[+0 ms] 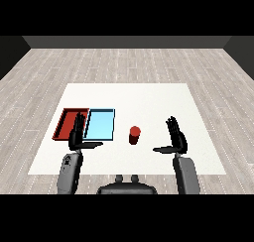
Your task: Pick the red can and put it in the red box
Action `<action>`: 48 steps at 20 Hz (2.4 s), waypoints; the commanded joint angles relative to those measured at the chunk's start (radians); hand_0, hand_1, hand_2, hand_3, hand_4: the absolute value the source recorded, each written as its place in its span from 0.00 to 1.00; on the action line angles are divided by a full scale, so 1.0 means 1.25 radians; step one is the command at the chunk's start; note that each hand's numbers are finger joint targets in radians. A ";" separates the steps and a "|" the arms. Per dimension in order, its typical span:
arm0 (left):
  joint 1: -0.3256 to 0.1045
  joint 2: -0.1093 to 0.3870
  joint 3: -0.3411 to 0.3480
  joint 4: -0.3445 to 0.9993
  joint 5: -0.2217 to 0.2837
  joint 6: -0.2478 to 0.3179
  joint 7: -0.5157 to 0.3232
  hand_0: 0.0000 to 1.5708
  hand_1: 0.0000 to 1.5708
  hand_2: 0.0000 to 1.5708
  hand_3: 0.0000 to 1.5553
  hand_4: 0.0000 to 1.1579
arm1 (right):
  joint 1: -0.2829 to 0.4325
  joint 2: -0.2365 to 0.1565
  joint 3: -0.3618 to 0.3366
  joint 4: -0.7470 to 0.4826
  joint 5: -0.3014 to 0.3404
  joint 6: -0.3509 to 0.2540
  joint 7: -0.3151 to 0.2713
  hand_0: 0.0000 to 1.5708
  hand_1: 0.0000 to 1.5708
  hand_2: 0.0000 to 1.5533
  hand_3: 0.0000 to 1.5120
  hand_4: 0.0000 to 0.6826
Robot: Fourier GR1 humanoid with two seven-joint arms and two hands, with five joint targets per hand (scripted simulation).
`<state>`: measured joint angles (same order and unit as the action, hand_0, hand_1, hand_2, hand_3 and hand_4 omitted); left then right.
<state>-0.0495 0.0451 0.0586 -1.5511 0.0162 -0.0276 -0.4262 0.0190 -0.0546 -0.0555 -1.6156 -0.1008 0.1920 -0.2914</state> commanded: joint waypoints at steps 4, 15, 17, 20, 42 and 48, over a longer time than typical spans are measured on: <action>-0.027 -0.008 0.003 0.014 0.004 0.012 0.014 0.00 0.00 0.00 0.00 0.00 | -0.071 0.042 0.036 0.094 0.002 -0.043 0.023 0.00 0.00 0.00 0.00 0.00; 0.011 0.018 0.029 0.019 0.040 -0.034 -0.032 0.00 0.00 0.00 0.00 0.00 | -0.058 0.043 0.107 0.162 -0.015 -0.071 -0.050 0.00 0.00 0.00 0.00 0.00; 0.089 -0.015 -0.031 -0.098 0.001 -0.001 0.016 0.00 0.00 0.00 0.00 0.00 | -0.148 0.043 0.080 0.257 -0.026 -0.083 -0.061 0.00 0.00 0.00 0.00 0.00; 0.008 -0.016 -0.006 0.012 -0.003 0.010 -0.030 0.00 0.00 0.00 0.00 0.00 | -0.220 0.044 0.081 0.383 -0.060 -0.091 -0.120 0.00 0.00 0.00 0.00 0.00; -0.041 0.011 0.024 0.045 0.049 -0.028 0.000 0.00 0.00 0.00 0.00 0.00 | -0.221 0.044 0.344 0.492 -0.214 -0.275 -0.261 0.00 0.00 0.00 0.00 0.00; 0.015 -0.002 0.010 0.006 0.041 -0.022 -0.022 0.00 0.00 0.00 0.00 0.00 | -0.254 0.044 0.320 0.525 -0.235 -0.264 -0.248 0.00 0.00 0.00 0.00 0.00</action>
<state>-0.0189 0.0443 0.0615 -1.5826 0.0694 -0.0603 -0.4244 -0.2846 0.0000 0.2958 -1.0036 -0.3494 -0.1027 -0.5593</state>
